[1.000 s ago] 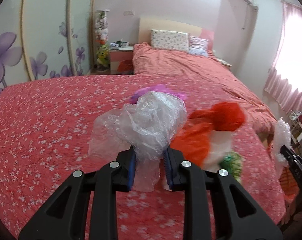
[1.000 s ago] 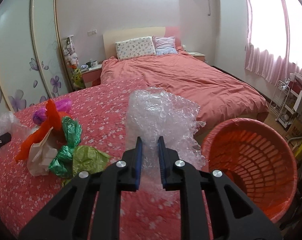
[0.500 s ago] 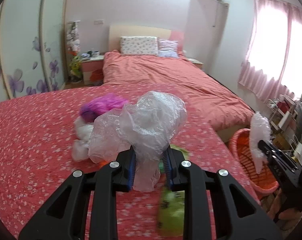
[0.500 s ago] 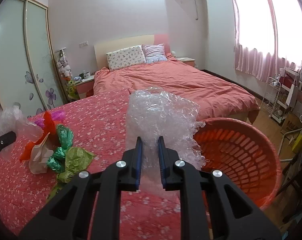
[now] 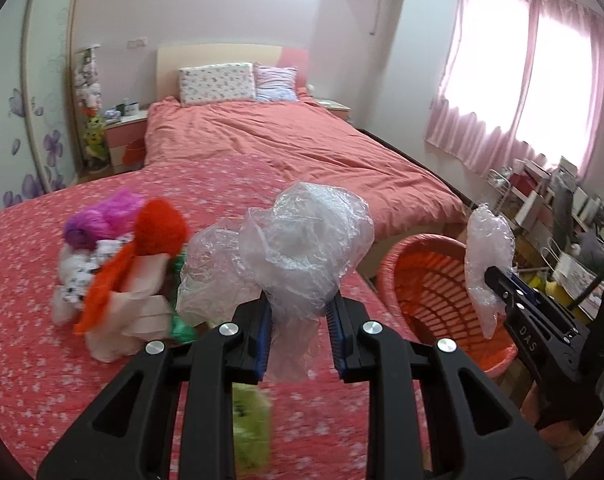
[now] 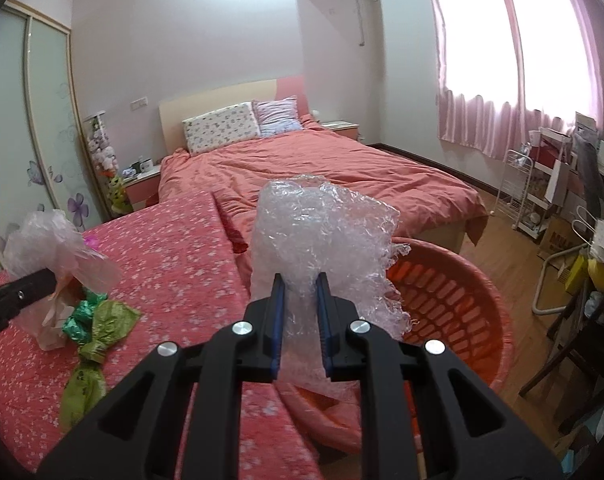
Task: Collect trash
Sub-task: 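Carry both pieces over the orange basket and open both tools to release them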
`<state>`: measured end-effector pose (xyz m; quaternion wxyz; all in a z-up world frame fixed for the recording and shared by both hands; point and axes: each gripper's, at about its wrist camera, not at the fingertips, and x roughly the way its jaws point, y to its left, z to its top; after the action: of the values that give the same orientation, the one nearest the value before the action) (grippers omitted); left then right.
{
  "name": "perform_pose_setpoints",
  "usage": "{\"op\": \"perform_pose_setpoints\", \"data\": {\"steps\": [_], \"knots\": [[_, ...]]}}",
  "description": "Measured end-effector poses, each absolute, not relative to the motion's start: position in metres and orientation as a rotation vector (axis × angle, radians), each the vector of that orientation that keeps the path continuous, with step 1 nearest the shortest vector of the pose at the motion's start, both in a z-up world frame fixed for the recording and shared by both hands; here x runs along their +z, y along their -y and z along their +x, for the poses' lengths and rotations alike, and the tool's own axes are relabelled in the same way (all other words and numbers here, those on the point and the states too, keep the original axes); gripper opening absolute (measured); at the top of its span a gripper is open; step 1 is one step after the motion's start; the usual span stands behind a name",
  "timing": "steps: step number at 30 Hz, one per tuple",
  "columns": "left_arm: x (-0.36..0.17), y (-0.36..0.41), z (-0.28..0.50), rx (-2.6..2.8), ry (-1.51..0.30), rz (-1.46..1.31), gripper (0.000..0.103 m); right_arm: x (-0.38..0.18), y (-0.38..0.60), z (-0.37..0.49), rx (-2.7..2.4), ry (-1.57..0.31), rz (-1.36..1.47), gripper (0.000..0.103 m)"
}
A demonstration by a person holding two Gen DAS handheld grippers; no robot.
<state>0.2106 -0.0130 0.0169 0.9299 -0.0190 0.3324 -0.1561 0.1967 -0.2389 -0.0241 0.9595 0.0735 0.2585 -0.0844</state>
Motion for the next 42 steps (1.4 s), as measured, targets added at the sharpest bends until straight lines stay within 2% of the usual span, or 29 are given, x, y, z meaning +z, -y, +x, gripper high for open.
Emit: {"op": "perform_pose_setpoints", "data": {"steps": [19, 34, 37, 39, 42], "knots": [[-0.002, 0.113, 0.219, -0.511, -0.757, -0.019, 0.025, -0.047, 0.314, 0.193, -0.298, -0.529, 0.218, 0.016], [-0.016, 0.154, 0.227, -0.599, -0.802, 0.003, 0.025, -0.064, 0.343, 0.200, -0.334, -0.542, 0.269, 0.017], [-0.018, 0.161, 0.229, -0.611, -0.812, 0.005, 0.025, -0.065, 0.349, 0.202, -0.334, -0.545, 0.282, 0.020], [-0.021, 0.165, 0.230, -0.608, -0.818, 0.012, 0.030, -0.067, 0.352, 0.201, -0.338, -0.545, 0.293, 0.021], [-0.027, 0.169, 0.232, -0.599, -0.842, 0.016, 0.037, -0.069, 0.354, 0.202, -0.344, -0.549, 0.301, 0.028]]}}
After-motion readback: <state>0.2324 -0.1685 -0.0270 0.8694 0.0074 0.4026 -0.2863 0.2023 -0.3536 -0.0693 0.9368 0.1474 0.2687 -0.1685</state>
